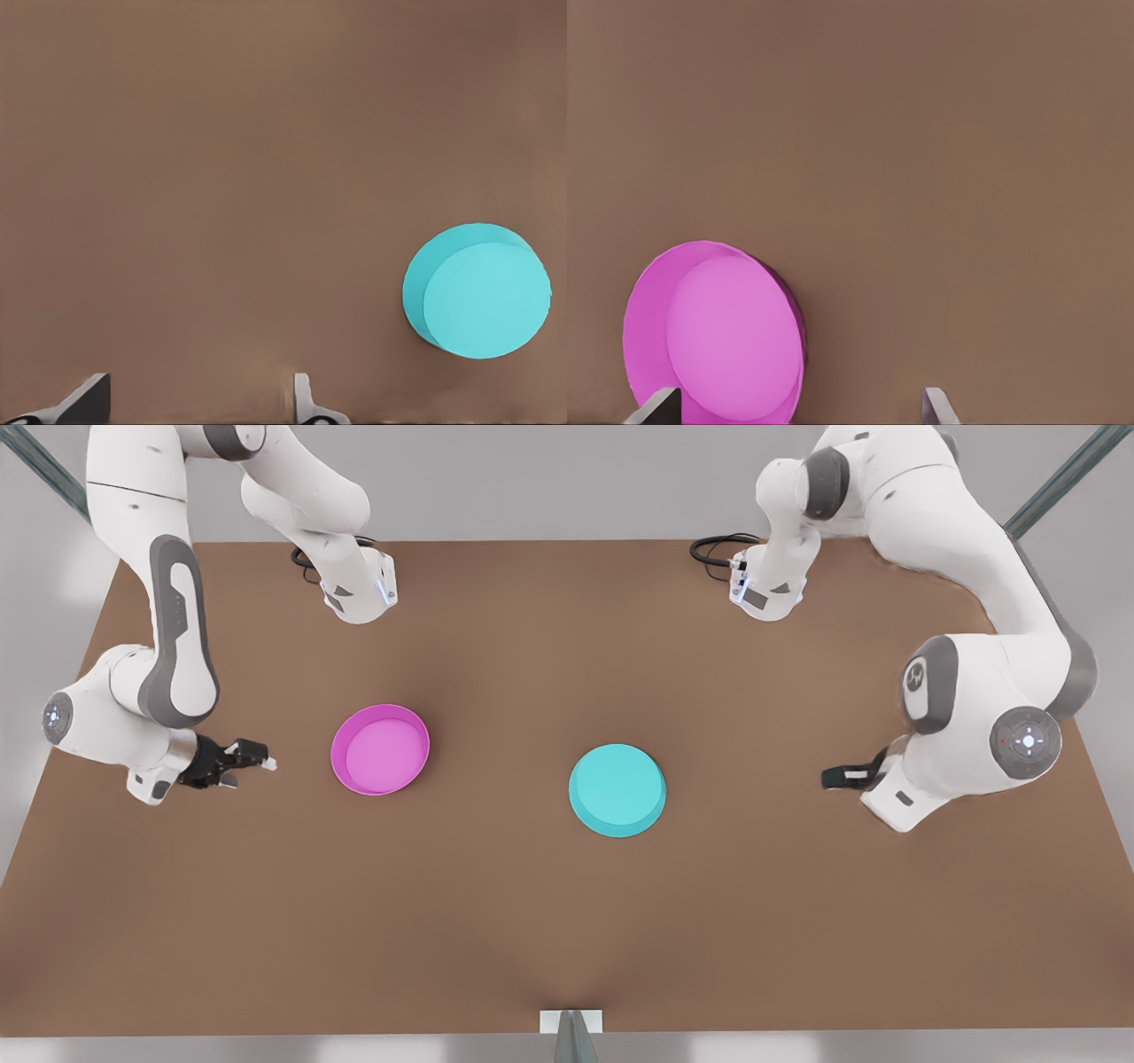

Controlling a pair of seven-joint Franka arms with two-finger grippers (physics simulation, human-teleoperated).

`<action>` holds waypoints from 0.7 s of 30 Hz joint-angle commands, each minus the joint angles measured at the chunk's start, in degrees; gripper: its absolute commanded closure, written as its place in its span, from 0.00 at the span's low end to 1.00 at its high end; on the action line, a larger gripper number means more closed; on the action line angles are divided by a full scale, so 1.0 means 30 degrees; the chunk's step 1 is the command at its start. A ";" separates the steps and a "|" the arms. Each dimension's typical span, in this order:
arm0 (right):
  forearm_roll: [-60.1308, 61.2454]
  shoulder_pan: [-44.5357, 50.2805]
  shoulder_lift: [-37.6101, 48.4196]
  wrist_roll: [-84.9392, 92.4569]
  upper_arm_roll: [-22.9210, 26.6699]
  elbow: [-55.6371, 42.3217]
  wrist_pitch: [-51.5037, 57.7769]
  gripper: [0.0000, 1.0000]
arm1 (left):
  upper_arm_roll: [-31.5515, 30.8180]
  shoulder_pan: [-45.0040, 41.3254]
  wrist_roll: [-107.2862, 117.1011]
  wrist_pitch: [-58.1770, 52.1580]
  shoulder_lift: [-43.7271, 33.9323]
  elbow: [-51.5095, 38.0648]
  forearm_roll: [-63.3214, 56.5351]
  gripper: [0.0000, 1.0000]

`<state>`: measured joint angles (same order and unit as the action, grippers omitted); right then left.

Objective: Flip the blue plate over with the left arm, and stack the pink plate on top of the blue plate with the right arm

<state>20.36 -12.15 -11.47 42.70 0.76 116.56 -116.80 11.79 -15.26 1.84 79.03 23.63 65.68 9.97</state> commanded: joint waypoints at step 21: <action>0.4025 0.0536 -0.2387 0.6069 -0.0401 0.4065 -0.2755 0.00 | -0.3314 0.3710 -0.0144 -0.0824 -0.1225 0.3391 -0.4113 0.00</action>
<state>33.84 -10.46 -18.64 60.90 -0.44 129.26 -125.26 1.89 -4.13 1.41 76.55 20.13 75.85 -2.46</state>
